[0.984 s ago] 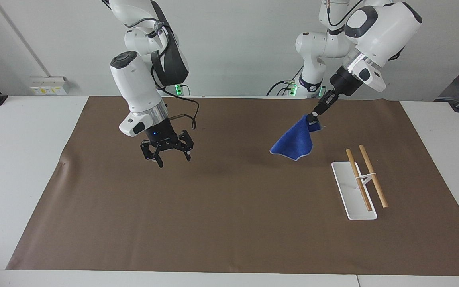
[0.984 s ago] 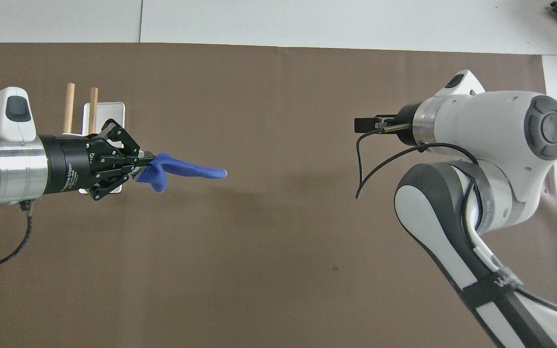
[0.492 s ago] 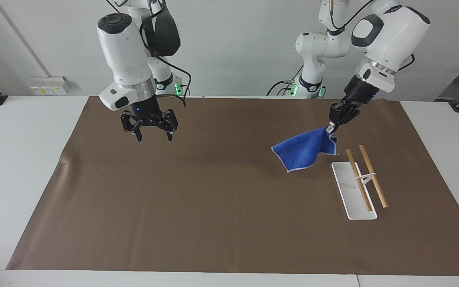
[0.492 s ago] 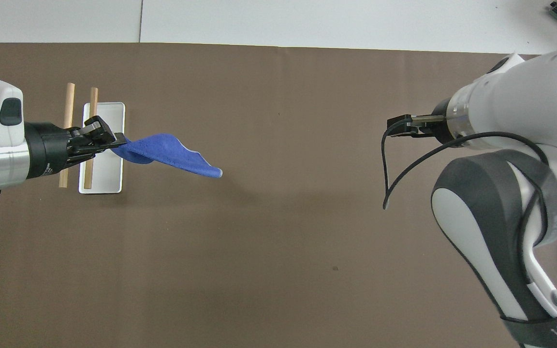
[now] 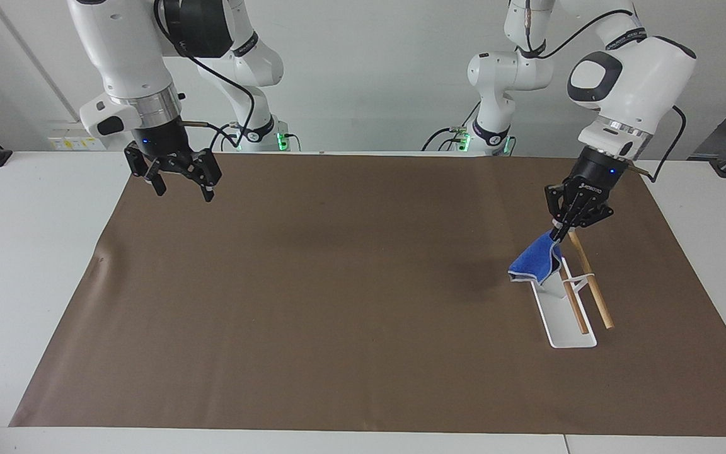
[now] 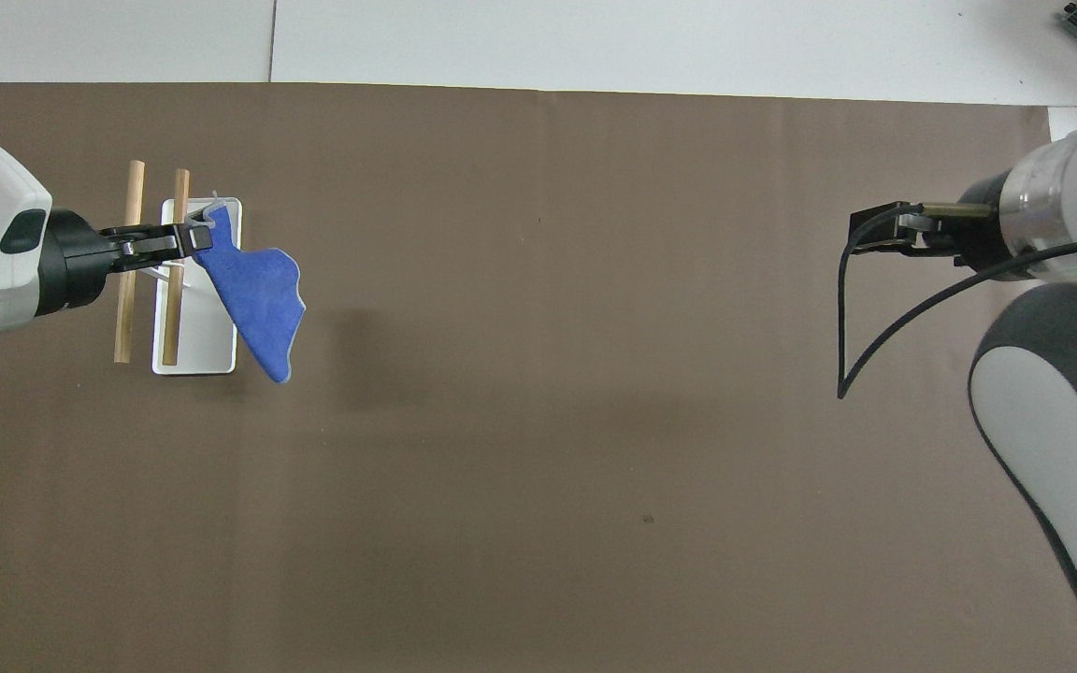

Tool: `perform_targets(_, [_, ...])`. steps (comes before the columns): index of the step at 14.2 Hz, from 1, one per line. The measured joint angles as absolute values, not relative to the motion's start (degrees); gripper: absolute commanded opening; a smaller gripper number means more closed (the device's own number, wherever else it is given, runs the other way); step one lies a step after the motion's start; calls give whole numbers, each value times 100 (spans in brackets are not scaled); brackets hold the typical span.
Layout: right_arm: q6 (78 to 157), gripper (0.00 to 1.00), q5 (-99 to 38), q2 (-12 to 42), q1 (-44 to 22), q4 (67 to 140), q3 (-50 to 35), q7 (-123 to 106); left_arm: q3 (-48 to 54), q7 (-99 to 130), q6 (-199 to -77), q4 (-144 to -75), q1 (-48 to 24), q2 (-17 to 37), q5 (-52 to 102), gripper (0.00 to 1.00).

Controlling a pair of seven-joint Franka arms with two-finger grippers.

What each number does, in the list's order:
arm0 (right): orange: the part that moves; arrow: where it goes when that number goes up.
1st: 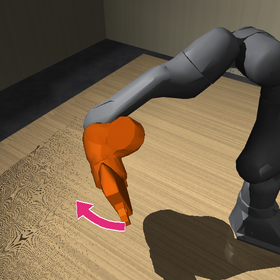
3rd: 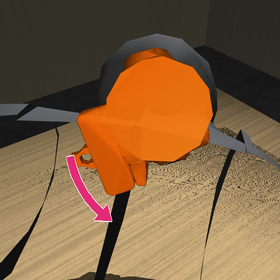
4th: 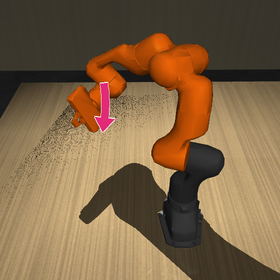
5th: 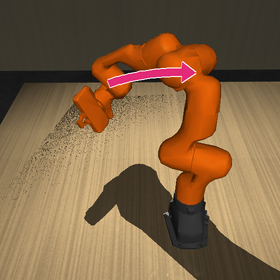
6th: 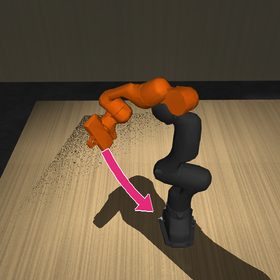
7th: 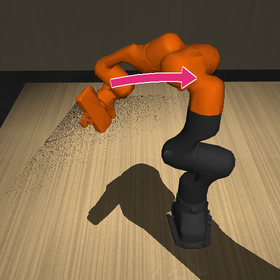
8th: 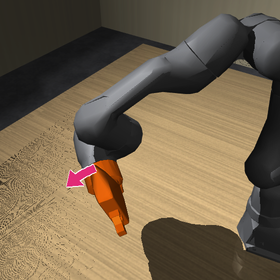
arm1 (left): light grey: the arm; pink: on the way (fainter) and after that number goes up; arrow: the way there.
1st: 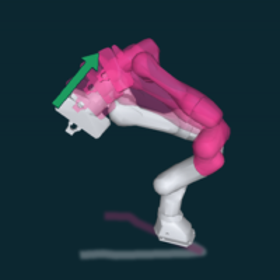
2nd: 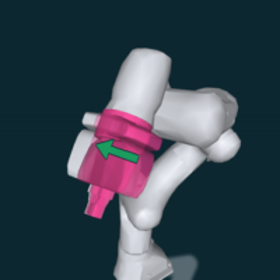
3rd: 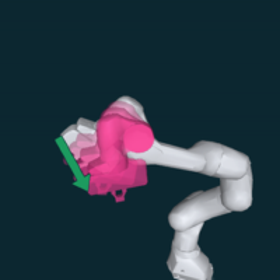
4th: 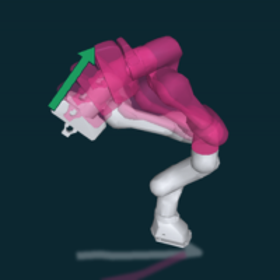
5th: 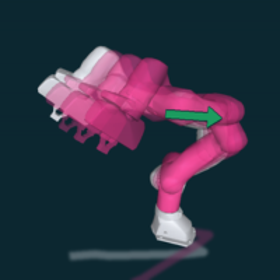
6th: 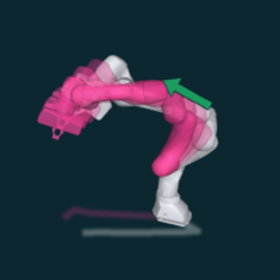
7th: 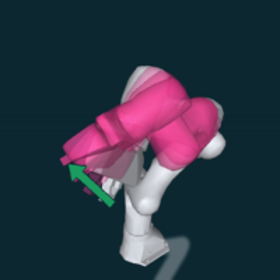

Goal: Right arm passes towel to left arm to hang
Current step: 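Carry the towel with the left gripper over the wooden dowels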

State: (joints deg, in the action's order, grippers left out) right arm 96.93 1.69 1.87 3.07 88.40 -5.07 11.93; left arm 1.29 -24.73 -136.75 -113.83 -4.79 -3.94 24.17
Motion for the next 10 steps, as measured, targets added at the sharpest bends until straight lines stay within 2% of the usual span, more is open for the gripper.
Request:
perform_targets(4, [9224, 100, 167, 191, -131, 8627, 425, 485, 123, -2908, -13738, -11203, -353, -167, 2417, 0])
perform_targets(10, [9169, 100, 152, 103, -134, 9058, 456, 463, 99, -2876, -13756, -10841, 42, 293, 2416, 0])
